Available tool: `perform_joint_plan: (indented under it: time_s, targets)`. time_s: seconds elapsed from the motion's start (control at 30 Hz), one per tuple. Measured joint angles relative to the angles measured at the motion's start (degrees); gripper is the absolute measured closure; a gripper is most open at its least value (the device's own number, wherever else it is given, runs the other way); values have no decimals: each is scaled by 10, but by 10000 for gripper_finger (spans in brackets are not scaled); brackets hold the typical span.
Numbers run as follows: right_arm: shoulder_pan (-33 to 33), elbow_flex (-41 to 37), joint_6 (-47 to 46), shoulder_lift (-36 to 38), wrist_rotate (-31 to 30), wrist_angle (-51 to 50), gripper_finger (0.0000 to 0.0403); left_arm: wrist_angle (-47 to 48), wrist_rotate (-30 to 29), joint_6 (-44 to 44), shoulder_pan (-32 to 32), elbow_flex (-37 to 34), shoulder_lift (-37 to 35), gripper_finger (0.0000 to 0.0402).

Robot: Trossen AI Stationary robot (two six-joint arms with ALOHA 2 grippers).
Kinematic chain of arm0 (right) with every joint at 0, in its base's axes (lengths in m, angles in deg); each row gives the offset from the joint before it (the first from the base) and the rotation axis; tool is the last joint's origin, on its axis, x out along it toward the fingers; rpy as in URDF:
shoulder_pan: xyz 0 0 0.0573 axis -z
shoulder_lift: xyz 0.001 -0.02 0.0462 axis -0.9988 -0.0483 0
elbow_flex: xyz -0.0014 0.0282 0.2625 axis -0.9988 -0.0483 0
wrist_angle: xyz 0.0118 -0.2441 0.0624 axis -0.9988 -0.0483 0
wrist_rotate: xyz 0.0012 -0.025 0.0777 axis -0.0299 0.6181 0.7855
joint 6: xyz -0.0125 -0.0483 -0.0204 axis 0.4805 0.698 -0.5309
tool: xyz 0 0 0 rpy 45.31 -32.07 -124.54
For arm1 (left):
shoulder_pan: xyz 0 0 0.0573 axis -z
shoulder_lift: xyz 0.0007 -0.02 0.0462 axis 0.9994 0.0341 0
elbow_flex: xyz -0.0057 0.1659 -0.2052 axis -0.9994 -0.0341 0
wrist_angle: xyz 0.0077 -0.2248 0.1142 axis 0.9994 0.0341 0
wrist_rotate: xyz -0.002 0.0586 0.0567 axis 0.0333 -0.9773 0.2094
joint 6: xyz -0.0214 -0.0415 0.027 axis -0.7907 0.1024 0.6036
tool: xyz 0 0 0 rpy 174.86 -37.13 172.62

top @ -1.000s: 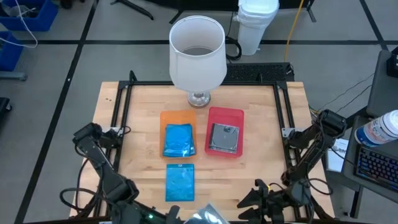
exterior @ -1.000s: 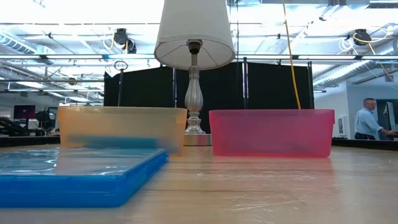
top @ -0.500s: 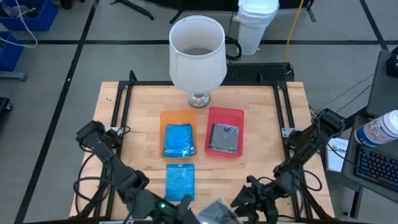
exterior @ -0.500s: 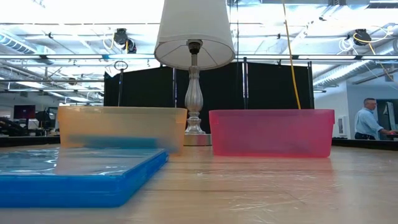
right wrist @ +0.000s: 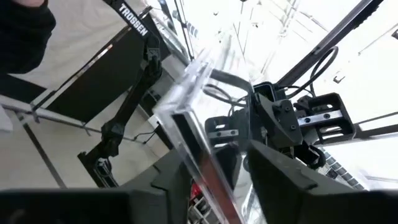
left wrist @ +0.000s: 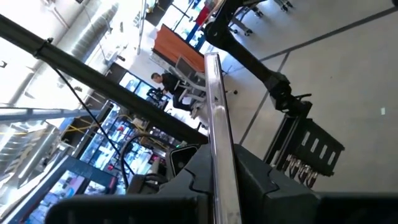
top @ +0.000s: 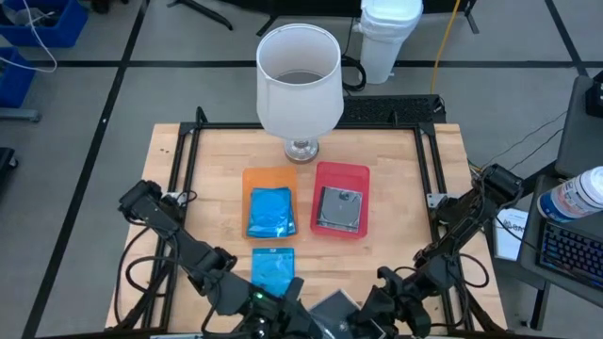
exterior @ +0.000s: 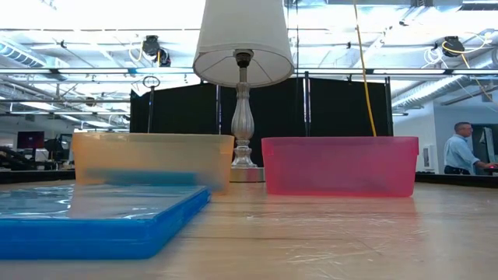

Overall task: Pick & place jewel cases by type
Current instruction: Put the black CD case into the red bin

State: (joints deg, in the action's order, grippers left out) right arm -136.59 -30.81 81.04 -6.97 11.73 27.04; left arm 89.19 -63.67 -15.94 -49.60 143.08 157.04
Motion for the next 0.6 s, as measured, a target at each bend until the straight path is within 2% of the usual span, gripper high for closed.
perform_joint_plan:
  time_s: [0.17, 0.33, 0.47, 0.6]
  targets:
    - [0, 0, 2, 0, -1, -5, 318, 1, 8, -7, -6, 0, 5, 365]
    - [-2, 0, 11, 0, -3, -4, 377, 14, 13, -9, -6, 0, 6, 351]
    - [-2, 0, 19, 1, -3, -13, 387, 16, 13, -22, -6, 0, 6, 352]
    - [-2, 0, 3, 1, -3, -16, 372, 20, 11, -29, -5, 0, 6, 337]
